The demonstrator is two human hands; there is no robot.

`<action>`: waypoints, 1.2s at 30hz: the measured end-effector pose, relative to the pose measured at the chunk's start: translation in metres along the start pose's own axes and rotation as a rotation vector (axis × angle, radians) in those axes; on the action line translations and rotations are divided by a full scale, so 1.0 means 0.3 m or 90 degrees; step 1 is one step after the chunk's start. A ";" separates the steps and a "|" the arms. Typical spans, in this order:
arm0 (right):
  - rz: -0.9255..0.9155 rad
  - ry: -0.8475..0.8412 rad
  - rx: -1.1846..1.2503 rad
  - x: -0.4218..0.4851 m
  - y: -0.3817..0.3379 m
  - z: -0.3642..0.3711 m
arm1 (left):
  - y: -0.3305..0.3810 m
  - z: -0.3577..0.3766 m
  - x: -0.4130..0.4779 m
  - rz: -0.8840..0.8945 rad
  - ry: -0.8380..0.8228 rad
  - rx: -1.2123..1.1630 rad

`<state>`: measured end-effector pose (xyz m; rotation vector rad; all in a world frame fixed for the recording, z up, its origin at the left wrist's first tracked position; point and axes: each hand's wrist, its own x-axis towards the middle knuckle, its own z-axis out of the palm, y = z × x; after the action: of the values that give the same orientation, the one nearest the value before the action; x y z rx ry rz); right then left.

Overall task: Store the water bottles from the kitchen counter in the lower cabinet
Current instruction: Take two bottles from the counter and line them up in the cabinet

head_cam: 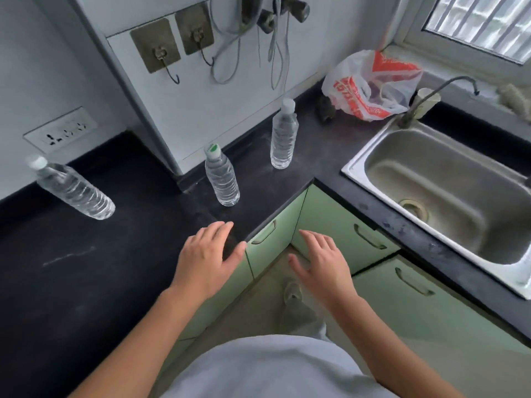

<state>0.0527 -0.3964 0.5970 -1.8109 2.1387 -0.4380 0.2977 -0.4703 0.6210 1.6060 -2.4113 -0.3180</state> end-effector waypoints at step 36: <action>0.109 -0.058 0.412 1.029 0.011 -0.088 | -0.016 0.085 0.519 -0.594 0.168 -0.480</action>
<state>-0.0100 -0.6997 0.6090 -1.2491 1.7806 -0.8629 0.2358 -0.6146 0.6057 2.0317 -0.9884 -0.9394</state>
